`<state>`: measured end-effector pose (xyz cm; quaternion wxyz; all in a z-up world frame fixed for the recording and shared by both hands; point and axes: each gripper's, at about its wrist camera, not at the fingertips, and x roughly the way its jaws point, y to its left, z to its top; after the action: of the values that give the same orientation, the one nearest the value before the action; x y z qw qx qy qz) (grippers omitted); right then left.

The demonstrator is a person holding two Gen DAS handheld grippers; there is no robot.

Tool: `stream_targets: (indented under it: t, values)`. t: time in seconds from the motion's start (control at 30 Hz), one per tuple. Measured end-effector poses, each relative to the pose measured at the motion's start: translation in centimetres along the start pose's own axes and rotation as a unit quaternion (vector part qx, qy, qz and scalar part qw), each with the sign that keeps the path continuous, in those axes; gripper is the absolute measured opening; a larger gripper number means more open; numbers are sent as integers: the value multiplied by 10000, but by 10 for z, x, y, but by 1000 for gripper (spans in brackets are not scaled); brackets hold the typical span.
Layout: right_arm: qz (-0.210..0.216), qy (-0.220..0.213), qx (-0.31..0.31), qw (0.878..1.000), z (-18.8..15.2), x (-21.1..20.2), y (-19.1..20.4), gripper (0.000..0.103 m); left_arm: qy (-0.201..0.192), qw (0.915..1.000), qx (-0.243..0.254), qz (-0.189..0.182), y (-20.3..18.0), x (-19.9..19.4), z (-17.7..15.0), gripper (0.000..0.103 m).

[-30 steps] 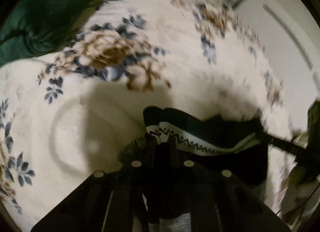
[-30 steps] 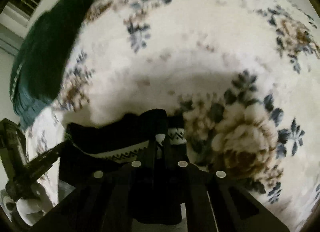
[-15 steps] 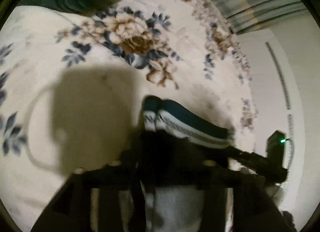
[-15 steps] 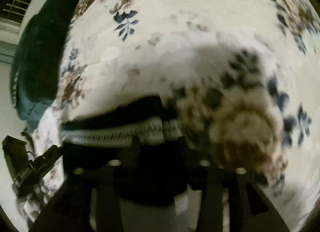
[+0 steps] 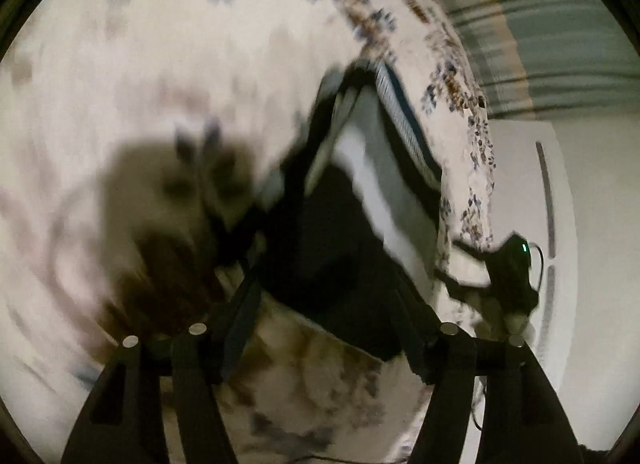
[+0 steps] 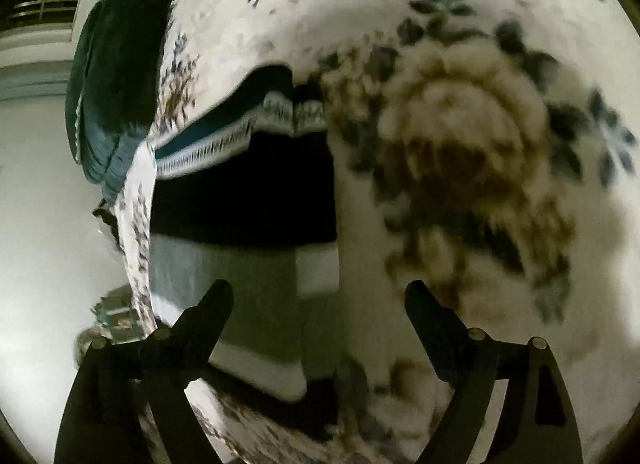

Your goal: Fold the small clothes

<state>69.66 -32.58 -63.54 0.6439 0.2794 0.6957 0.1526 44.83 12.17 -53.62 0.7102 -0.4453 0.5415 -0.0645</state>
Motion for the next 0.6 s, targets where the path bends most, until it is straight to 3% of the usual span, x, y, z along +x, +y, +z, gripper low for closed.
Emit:
stream_targets:
  t: [0.13,0.23,0.33,0.4,0.43,0.47,0.53,0.6]
  values:
    - [435,141,-78,9989,45,20,0,89,14,9988,-403,-283,1,54,-18,63]
    - [565,419,-152,9974,75,47,6,89,-227,9959,-764,-435,5,77,-15,64]
    - [709,709,-224,9947,86,71,19,91,-543,9885,-1255,-639,12,79,-11,65]
    - [786,699,-199,9943,87,79,24,85,-750,9846,-1428,-675,13,75,-12,58]
    - [879,649,-191,9938,85,81,27,63,-795,9844,-1438,-635,12,73,-11,46]
    - [872,650,-174,9939,84,84,28,28,-832,9845,-1409,-631,11,69,-10,37]
    - [899,566,-57,9943,74,84,26,18,-807,9851,-1369,-651,10,60,-3,32]
    - [963,340,-49,9948,59,71,26,15,-762,9864,-1294,-664,8,50,7,30]
